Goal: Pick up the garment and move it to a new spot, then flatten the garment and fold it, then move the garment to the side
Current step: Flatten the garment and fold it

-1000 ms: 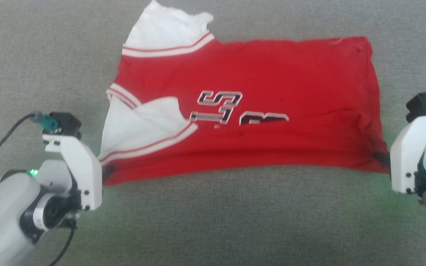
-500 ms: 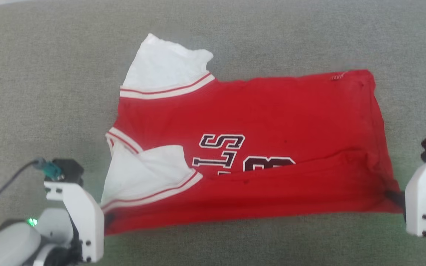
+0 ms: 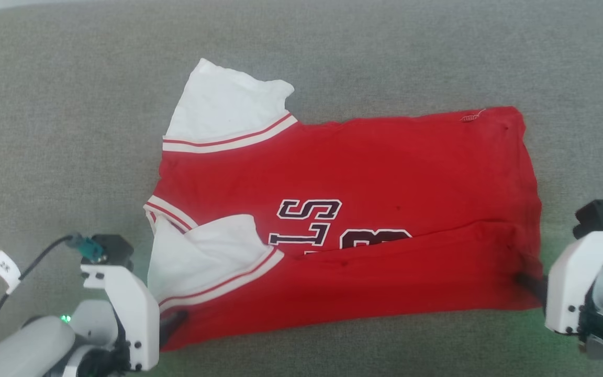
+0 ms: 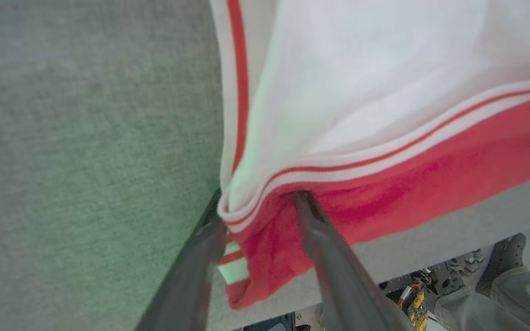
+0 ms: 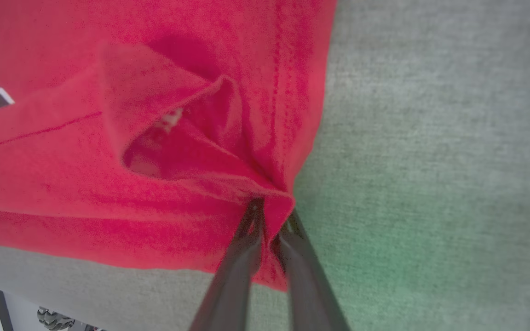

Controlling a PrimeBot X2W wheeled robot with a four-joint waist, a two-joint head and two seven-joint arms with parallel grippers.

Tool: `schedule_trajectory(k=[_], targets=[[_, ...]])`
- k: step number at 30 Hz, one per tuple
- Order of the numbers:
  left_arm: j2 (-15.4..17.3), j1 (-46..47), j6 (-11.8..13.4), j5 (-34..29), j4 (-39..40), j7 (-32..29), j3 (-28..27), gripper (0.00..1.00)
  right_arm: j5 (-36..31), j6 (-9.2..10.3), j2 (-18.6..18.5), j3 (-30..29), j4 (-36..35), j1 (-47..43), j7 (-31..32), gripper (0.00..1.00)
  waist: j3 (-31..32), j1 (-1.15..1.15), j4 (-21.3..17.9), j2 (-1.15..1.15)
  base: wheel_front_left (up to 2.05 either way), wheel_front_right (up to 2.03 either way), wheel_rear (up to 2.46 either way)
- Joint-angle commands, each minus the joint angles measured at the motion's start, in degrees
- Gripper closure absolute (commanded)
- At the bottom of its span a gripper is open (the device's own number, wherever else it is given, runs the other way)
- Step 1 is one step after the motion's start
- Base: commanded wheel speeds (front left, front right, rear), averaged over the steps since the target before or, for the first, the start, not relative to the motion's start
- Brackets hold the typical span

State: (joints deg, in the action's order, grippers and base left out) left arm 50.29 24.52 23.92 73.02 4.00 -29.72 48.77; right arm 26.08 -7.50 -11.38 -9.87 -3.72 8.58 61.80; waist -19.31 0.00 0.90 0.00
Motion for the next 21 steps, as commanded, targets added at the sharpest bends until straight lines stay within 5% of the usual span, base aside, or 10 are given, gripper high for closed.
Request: schedule_trajectory(k=[1,15,21], targets=[[0.23,0.58,0.4,-0.71,-1.84,0.36,-0.27,0.0,-0.08,0.02,0.48,0.52,1.08,0.36,-0.54,0.0,0.27,0.0,-0.13,0.0,0.0,0.0,0.0],[9.55,9.62,1.82,-2.53,5.61,-3.06,-6.29,0.0,1.47,0.01,-0.7,1.94,-4.84,2.75,-10.13,0.0,2.64,0.0,-4.51,0.0,0.0,0.0,0.0],[9.26,17.92,-2.28,-5.6,1.8,-5.02,-7.22,0.0,-0.23,0.01,-1.67,6.7,-7.97,5.98,-23.33,0.0,1.57,0.0,-9.49,0.0,0.0,0.0,0.0]])
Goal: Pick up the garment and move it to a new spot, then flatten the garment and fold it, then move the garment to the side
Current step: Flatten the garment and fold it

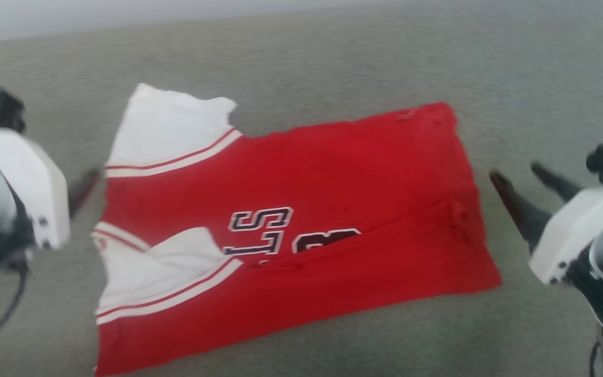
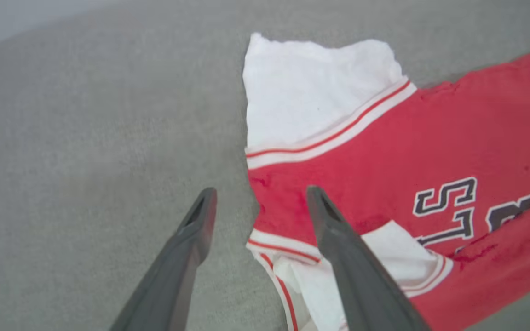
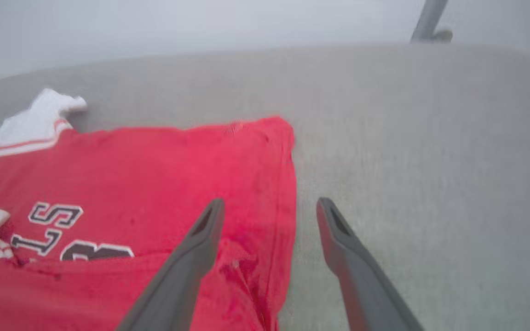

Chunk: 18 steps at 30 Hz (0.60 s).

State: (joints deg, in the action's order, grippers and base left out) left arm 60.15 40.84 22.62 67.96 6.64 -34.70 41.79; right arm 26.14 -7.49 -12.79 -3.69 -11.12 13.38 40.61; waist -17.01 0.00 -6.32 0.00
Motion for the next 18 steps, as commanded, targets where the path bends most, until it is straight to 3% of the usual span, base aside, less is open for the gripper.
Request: schedule_trajectory(k=[1,9,12,18], targets=[[-0.93,3.15,-1.88,-1.07,-2.19,-0.01,-0.44,0.0,-0.5,0.0,-0.14,1.37,-0.61,1.68,-4.76,0.0,-1.07,0.0,-3.35,0.0,0.0,0.0,0.0],[-3.18,13.73,-9.18,-5.16,-14.92,-1.93,0.06,0.0,-3.39,0.0,0.48,8.69,1.94,5.85,-23.24,0.0,-4.83,0.0,-11.44,0.0,0.0,0.0,0.0],[-3.97,16.67,-11.27,-5.97,-20.58,-3.33,0.46,0.0,-3.27,0.0,1.48,10.37,3.86,6.57,-26.71,0.0,-6.42,0.0,-13.7,0.0,0.0,0.0,0.0],[-4.88,20.79,-13.0,-6.43,-30.82,-7.66,1.62,0.0,-3.33,0.0,2.19,11.81,6.79,7.39,-29.42,0.0,-9.04,0.0,-16.32,0.0,0.0,0.0,0.0]])
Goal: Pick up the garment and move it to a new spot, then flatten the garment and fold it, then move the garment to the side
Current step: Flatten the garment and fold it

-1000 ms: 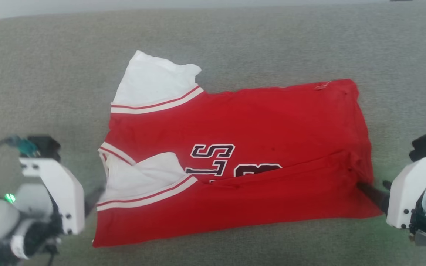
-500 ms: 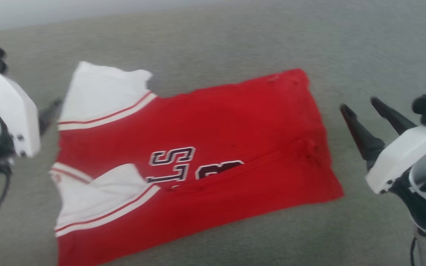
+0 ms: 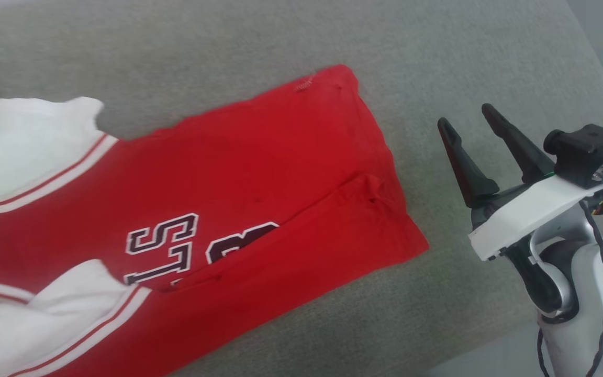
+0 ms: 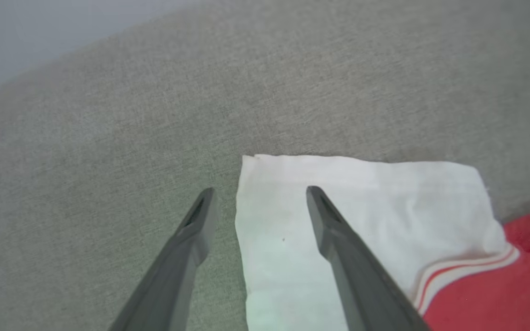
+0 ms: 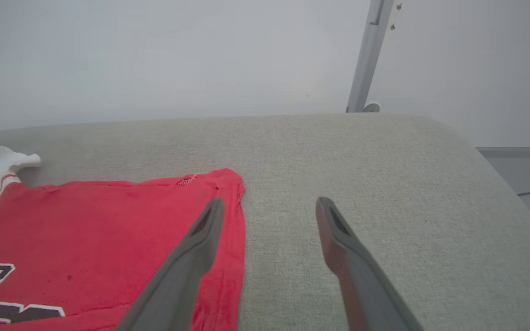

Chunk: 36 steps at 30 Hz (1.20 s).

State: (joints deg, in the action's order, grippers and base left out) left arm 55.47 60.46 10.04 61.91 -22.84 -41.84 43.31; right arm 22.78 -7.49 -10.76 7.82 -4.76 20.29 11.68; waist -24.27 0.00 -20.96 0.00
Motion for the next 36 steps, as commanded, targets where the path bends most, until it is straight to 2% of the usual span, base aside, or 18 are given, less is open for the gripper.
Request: schedule_trajectory(k=[1,5,10,11,12,20,26,36], targets=[[-0.42,1.62,-0.74,-0.58,-2.81,-1.07,0.38,0.0,0.27,0.0,0.35,0.24,0.64,0.58,-0.75,0.0,-2.17,0.0,-1.91,0.0,0.0,0.0,0.0],[-0.98,2.62,-1.38,-0.88,-6.95,-2.32,1.06,0.0,0.63,0.0,0.51,0.22,0.75,0.84,-0.74,0.0,-3.14,0.0,-2.32,0.0,0.0,0.0,0.0],[-3.95,1.73,-1.31,0.26,-12.89,-5.79,2.75,0.0,1.43,0.0,-0.19,0.33,1.02,1.16,0.83,0.0,-4.24,0.0,-1.85,0.0,0.0,0.0,0.0],[-4.73,1.38,-1.48,0.82,-13.62,-6.54,2.99,0.65,1.56,-0.01,-0.36,0.44,1.0,1.42,1.07,0.0,-4.38,0.0,-1.61,0.0,0.0,0.0,0.0],[-5.41,1.31,-1.31,1.04,-14.54,-7.11,3.17,1.0,1.86,-0.01,-0.51,0.61,1.01,1.67,1.49,0.0,-4.47,0.0,-1.39,0.0,0.0,0.0,0.0],[-9.45,4.01,-3.19,0.02,-17.18,-6.03,3.77,1.0,3.64,0.0,-2.46,1.75,3.11,8.45,6.66,0.0,-5.22,0.0,1.47,0.0,0.0,0.0,0.0],[-13.36,7.39,-4.83,-0.76,-18.52,-4.84,4.44,1.0,5.02,0.0,-4.98,2.99,9.43,17.26,11.78,0.0,-6.01,0.0,5.5,0.0,0.0,0.0,0.0],[-19.41,11.71,-7.68,-1.4,-22.2,-1.58,4.7,1.0,9.44,0.0,-6.51,6.87,23.93,26.89,27.98,0.0,-6.99,0.0,11.12,0.0,0.0,0.0,0.0]])
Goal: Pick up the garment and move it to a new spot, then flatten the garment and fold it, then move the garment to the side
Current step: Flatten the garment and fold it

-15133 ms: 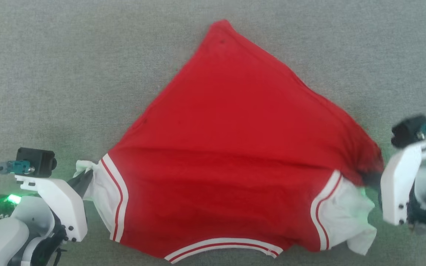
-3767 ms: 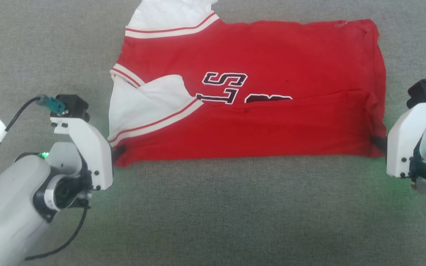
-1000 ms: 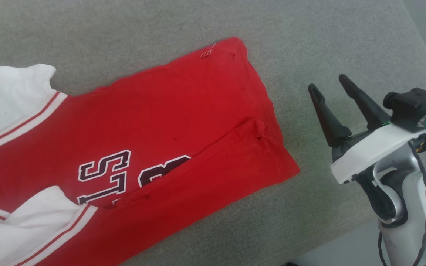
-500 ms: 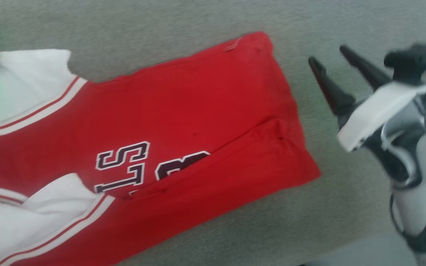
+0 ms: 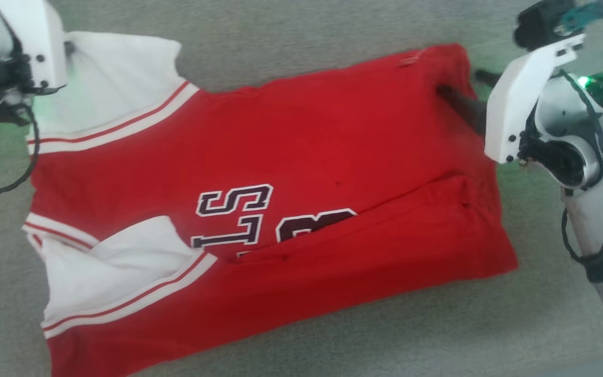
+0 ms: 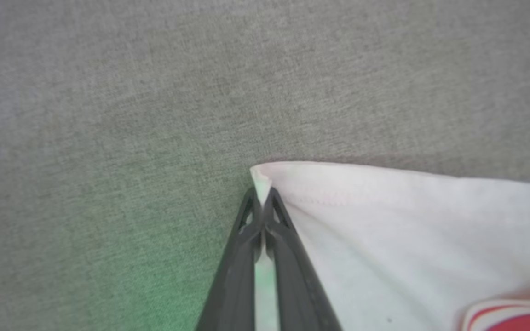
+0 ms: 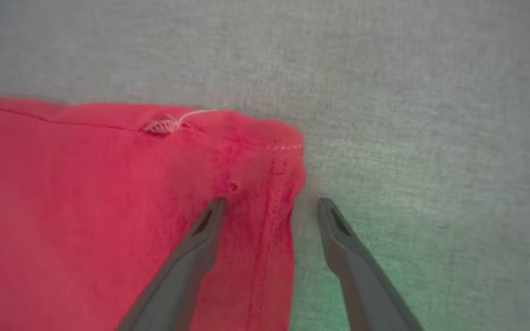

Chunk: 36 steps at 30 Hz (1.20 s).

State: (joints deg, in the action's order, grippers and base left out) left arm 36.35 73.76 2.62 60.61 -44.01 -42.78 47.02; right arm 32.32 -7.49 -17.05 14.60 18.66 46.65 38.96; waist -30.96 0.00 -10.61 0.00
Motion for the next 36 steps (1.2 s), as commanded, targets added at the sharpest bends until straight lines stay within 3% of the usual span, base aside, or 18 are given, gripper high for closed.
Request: schedule_trajectory(k=[1,7,8,9,18,25,31,36], targets=[[-0.79,-1.37,-0.55,-0.17,-1.44,-0.22,1.07,1.0,0.31,0.01,-0.2,0.17,2.23,1.07,2.99,0.0,-0.38,0.0,1.13,0.0,0.0,0.0,0.0],[-3.54,-0.35,-2.41,-0.57,-4.25,1.57,1.48,1.0,0.13,0.03,1.61,0.73,12.17,1.83,15.37,0.0,-0.42,0.0,2.75,0.0,0.0,0.0,0.0],[-3.96,-0.15,-2.7,-0.63,-4.64,1.9,1.58,1.0,0.36,0.03,1.85,0.87,12.87,2.08,16.78,0.62,-0.34,0.0,3.04,0.0,0.0,0.0,0.0],[-4.25,0.06,-3.1,-0.72,-5.08,2.37,1.64,1.0,0.2,0.02,1.8,1.31,13.36,2.3,17.94,1.0,-0.22,0.0,3.3,0.0,0.0,0.0,0.0],[-5.84,3.31,-5.89,0.02,-7.09,4.16,0.9,1.0,0.36,-0.01,-0.58,0.48,9.46,3.7,16.83,1.0,2.65,0.0,5.38,0.0,0.0,0.0,0.0],[-5.21,3.7,-6.24,-0.4,-4.68,2.29,1.76,1.0,1.74,0.0,-3.45,-1.18,3.24,1.57,15.96,1.0,5.61,0.0,6.97,0.0,0.0,0.0,0.0],[-3.06,0.75,-4.09,-1.74,3.35,0.44,3.4,1.0,2.14,0.0,-6.0,-3.75,-3.64,-2.94,16.92,1.0,8.11,0.0,8.72,0.0,0.0,0.0,0.0],[0.98,-3.84,-0.02,-1.67,15.64,-1.13,3.79,1.0,1.83,0.0,-7.0,-7.48,-10.51,-8.16,19.1,1.0,9.88,0.0,10.01,0.0,0.0,0.0,0.0]])
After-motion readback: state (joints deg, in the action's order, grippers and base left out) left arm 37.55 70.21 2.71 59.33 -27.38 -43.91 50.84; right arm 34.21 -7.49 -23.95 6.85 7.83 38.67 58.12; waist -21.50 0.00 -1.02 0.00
